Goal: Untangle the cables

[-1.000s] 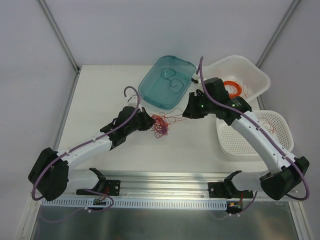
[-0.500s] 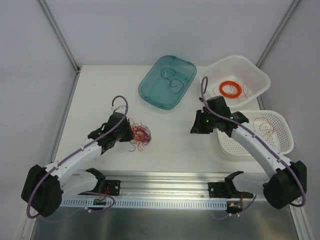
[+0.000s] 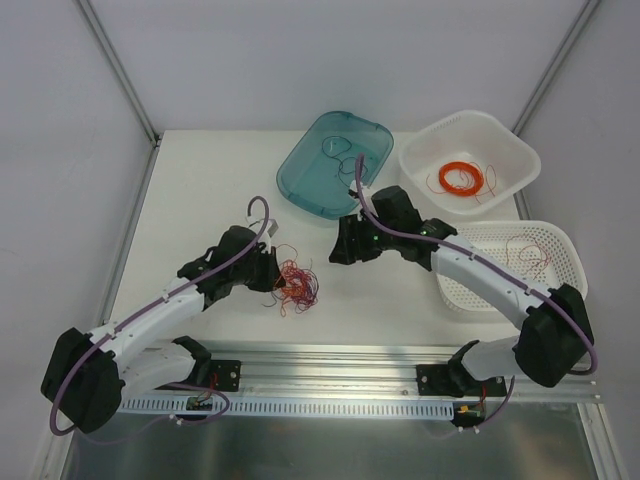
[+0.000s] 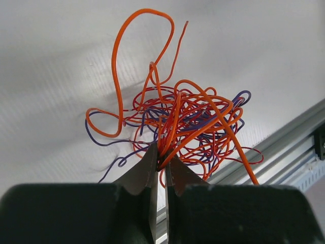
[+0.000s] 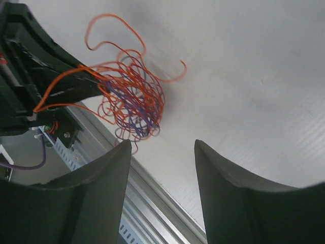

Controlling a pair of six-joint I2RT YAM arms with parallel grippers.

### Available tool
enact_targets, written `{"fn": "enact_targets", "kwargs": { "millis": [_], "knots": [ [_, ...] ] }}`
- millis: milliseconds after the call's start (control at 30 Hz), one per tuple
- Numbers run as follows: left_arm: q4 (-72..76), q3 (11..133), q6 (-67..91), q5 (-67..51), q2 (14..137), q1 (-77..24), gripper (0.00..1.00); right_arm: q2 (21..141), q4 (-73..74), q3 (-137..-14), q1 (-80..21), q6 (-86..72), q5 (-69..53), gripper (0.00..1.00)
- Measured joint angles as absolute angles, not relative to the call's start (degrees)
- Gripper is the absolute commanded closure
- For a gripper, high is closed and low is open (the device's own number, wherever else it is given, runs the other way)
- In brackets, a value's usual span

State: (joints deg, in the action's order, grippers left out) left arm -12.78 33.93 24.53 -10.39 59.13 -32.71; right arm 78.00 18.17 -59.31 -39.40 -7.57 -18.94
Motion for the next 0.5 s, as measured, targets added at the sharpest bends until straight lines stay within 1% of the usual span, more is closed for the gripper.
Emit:
{"fn": "enact_targets", "kwargs": {
  "millis": [233,500],
  "knots": [
    [-12.4,35.4,22.9,-15.5,60.5,-33.8,1.00,83.5,9.9,-61.9,-42.5,-4.7,-24.6,0.43],
    [-12.0,36.4,21.4,-20.2,61.3,-34.2,1.00,89.1,7.1,-65.1,-43.3,-0.8,-30.6,0.42]
  ]
}}
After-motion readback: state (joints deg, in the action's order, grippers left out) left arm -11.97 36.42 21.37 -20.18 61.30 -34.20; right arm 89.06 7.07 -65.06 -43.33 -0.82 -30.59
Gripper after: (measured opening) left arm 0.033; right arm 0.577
